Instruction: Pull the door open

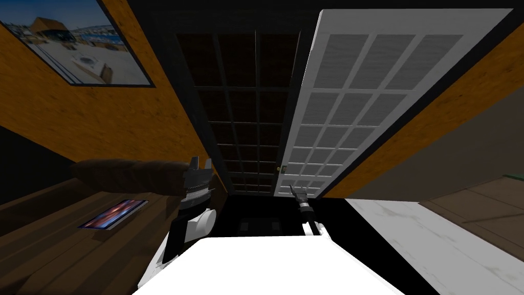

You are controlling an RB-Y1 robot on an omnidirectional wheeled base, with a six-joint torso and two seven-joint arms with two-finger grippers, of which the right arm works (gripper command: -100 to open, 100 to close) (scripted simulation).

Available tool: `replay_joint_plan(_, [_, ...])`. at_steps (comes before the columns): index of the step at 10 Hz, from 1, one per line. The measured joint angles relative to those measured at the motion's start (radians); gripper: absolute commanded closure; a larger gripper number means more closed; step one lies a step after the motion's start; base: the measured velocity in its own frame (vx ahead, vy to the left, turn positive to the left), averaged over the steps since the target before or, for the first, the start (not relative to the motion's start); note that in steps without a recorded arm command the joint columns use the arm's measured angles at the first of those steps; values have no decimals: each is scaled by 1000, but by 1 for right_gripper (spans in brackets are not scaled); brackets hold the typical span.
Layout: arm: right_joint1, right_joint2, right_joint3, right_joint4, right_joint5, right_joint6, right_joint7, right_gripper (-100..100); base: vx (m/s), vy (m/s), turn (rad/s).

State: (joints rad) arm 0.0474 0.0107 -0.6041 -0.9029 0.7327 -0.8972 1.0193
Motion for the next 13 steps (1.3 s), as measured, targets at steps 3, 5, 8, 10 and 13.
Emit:
replay_joint_plan(3, [-15,20,-17,40,21,-13,33,-100,123,4,28])
replay_joint_plan(5, [-28,25,-25,64,25,-21,49,-100,-14,6,-27])
replay_joint_plan(8, [5,-12,-36,72,7,-14,55,-100,-161,-25,-45])
replay_joint_plan(10, [13,-53,-54,120,-18,-18,75,-100,-159,-36,-31])
replay_joint_plan(13, [68,-69,-55,80,-40,16,72,-100,-119,-13,-22])
